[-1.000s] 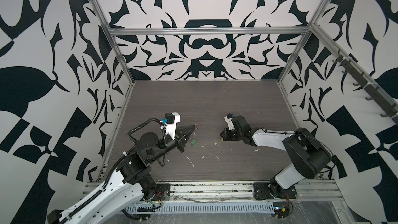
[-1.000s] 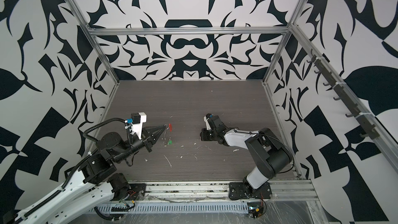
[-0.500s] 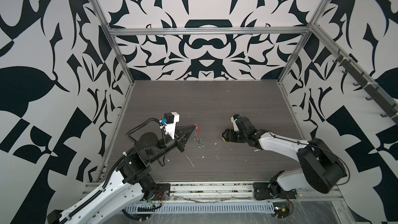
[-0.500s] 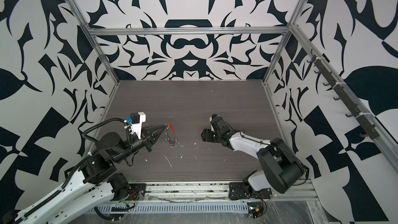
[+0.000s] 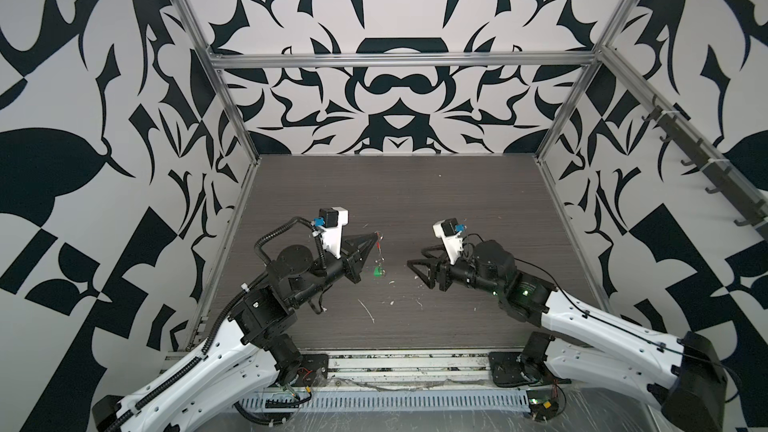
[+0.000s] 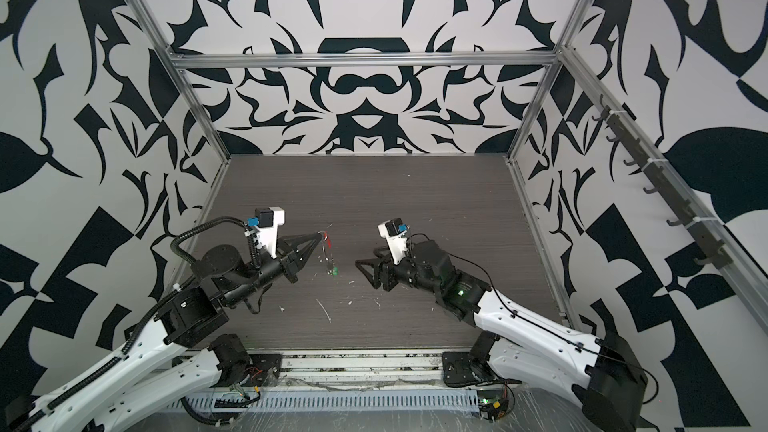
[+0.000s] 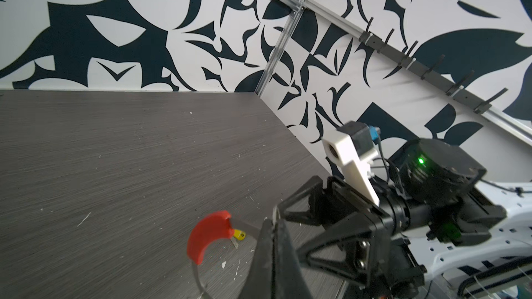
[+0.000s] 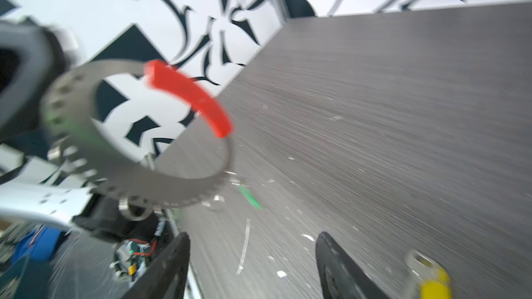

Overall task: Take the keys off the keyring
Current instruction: 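Open the right gripper to release the yellow-tagged key on the table, then move the right gripper back toward the ring held by the left gripper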

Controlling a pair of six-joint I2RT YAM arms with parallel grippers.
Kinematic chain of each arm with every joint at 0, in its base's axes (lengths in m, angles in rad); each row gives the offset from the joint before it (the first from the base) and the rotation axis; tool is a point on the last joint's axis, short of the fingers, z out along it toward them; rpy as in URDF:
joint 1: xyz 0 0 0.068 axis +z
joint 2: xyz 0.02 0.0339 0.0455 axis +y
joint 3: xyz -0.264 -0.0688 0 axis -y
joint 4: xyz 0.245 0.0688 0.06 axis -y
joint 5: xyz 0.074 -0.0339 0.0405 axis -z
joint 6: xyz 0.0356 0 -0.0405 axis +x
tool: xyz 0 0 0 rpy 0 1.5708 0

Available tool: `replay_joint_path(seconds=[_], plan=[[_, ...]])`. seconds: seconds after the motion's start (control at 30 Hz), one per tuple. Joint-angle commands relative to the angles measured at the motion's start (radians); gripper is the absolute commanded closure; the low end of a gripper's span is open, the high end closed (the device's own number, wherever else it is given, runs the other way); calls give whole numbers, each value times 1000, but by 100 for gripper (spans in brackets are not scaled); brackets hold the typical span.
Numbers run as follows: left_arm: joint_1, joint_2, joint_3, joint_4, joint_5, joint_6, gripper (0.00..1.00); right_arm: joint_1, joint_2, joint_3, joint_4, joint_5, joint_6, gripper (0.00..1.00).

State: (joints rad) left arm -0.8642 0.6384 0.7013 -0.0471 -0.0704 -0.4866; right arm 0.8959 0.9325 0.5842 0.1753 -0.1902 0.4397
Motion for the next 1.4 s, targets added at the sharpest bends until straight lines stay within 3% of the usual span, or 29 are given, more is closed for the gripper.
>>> replay_joint_path(seconds=[0.0, 0.3, 0.57, 0.77, 1.1, 1.37], plan=[[-2, -9, 46, 6, -64, -45, 100, 56, -8, 12, 136, 59, -85, 29], [-2, 31, 62, 4, -94, -93, 100, 192, 162, 155, 207, 192, -278, 27], [-2, 32, 60, -3, -114, -100, 100, 219, 240, 219, 266, 170, -302, 20], [-2, 30, 53, 8, -99, -98, 100, 227, 271, 246, 247, 264, -301, 23], [-2, 38, 59, 13, -71, -107, 100, 227, 324, 298, 183, 348, -326, 47], [-2, 40, 60, 1, -65, -116, 100, 227, 325, 319, 150, 358, -339, 76]])
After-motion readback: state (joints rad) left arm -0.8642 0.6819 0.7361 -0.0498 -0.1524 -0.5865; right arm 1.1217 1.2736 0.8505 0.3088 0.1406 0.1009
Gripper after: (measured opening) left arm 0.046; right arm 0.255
